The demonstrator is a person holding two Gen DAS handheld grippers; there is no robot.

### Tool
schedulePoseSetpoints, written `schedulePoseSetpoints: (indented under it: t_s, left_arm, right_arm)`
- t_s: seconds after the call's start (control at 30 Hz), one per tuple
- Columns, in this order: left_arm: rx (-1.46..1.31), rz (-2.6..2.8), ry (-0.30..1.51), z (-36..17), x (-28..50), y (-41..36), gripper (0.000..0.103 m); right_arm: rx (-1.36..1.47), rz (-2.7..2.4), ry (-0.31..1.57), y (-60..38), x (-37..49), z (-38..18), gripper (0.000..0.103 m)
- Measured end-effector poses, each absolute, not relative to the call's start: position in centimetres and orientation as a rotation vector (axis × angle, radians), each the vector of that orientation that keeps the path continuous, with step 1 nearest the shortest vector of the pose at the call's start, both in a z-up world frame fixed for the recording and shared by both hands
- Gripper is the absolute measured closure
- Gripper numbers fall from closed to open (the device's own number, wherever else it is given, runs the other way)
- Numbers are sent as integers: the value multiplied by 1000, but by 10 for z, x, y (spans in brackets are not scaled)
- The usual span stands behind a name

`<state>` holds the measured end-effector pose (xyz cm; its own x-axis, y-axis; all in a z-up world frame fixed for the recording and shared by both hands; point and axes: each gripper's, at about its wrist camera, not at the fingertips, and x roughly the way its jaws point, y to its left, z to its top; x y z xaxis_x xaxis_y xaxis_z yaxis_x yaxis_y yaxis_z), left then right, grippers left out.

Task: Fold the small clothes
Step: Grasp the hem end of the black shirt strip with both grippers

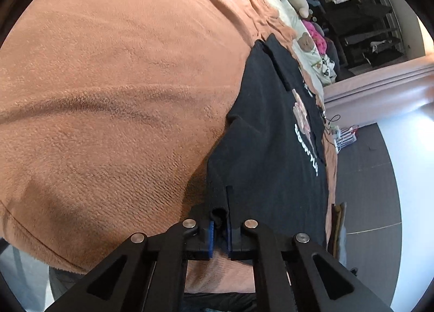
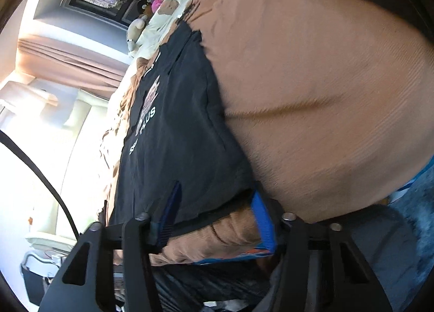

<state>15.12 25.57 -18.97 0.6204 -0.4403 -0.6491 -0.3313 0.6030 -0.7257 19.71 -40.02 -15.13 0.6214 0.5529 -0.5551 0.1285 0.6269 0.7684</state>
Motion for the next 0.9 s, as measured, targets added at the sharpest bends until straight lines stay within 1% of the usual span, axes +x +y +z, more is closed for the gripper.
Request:
schedulePoseSetpoints:
  t_s: [0.03, 0.1, 0.27, 0.33, 0.37, 0.4, 0.53, 0.57, 0.6, 0.63, 0.9]
  left_arm:
    - [-955, -76, 938, -188, 151, 255, 97]
    - [-947, -76, 941, -186, 152, 254, 97]
    - [-943, -48, 959, -189, 159, 252, 97]
    - [-947, -43, 966, -192, 161, 251, 94]
    - [-954, -42, 966, -194, 163, 252, 89]
    - [-965, -42, 961, -197, 164, 252, 88]
    - [-993, -37, 930, -201, 167, 255, 88]
    - [-995, -36, 926, -202, 168, 255, 90]
    - [-999, -26, 922, -202, 167, 255, 97]
    - [-1001, -24, 918, -201, 166, 256, 98]
    - [-1054, -64, 827, -172, 147, 258, 98]
  right_arm:
    - [889, 285, 893, -398, 200, -155, 70]
    - [886, 258, 891, -396, 205, -159, 77]
    - [907, 226, 852, -395, 215, -161, 78]
    - [920, 217, 844, -394, 218, -161, 78]
    - [919, 216, 843, -390, 218, -162, 78]
    - [915, 213, 840, -389, 220, -162, 78]
    - [909, 187, 830, -382, 220, -163, 81]
    - [903, 182, 832, -382, 219, -160, 83]
    - [895, 170, 838, -381, 219, -158, 93]
    - [882, 157, 846, -380, 219, -155, 100]
    - [881, 231, 732, -371, 201, -117, 102]
